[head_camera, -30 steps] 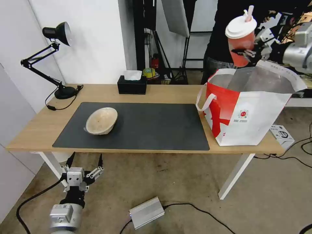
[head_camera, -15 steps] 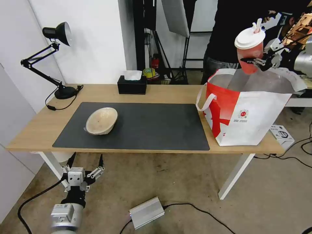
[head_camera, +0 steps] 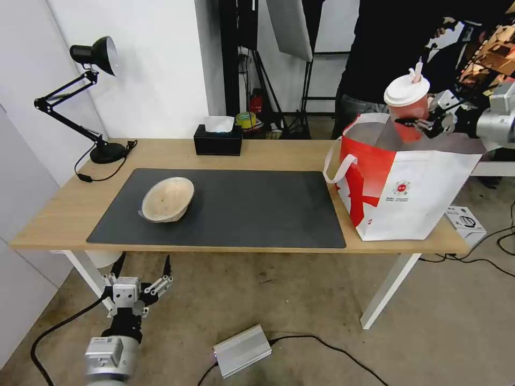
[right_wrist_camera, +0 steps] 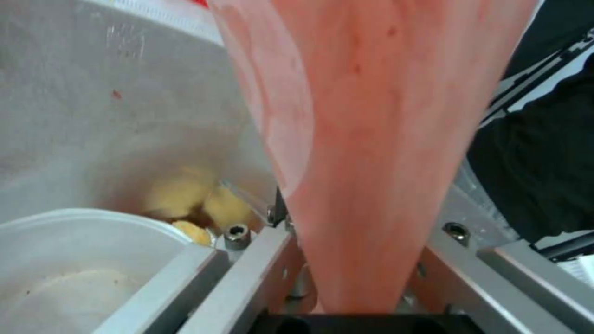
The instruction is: Pick up the trash from the table and place it into the takeout bag.
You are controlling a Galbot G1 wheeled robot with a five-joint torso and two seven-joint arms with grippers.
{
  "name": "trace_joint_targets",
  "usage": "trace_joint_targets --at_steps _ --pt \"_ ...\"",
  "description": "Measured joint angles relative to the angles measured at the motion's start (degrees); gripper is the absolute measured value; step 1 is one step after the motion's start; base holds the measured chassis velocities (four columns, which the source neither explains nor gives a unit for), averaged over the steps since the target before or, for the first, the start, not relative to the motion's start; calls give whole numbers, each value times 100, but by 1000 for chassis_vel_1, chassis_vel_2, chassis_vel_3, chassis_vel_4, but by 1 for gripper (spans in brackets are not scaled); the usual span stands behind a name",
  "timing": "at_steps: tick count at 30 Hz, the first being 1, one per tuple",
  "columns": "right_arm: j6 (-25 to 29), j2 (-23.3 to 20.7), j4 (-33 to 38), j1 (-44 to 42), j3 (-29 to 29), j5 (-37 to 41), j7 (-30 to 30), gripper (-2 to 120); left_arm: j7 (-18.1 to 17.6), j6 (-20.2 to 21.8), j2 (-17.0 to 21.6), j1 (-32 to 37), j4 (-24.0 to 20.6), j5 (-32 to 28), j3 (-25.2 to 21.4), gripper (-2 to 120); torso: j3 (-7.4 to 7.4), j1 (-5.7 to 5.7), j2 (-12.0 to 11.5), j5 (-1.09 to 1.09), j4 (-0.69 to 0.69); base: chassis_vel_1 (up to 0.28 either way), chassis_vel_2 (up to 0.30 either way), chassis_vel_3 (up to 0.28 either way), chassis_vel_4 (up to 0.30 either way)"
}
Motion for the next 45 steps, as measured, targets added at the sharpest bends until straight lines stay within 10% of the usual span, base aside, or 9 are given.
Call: trace_joint_targets --at_steps 15,39,45 --pt "182 -17 -138 -237 50 -203 -120 6 -3 -12 -38 -11 19 1 -3 100 0 0 0 -1 0 0 0 0 0" --pt "171 -200 40 -347 352 -223 -323 95 -1 -16 -33 -31 24 11 28 100 0 0 0 0 0 0 0 0 0" --pt "164 -242 103 -344 398 -190 -324 99 0 -15 -36 -27 11 13 30 100 0 0 0 0 0 0 0 0 0"
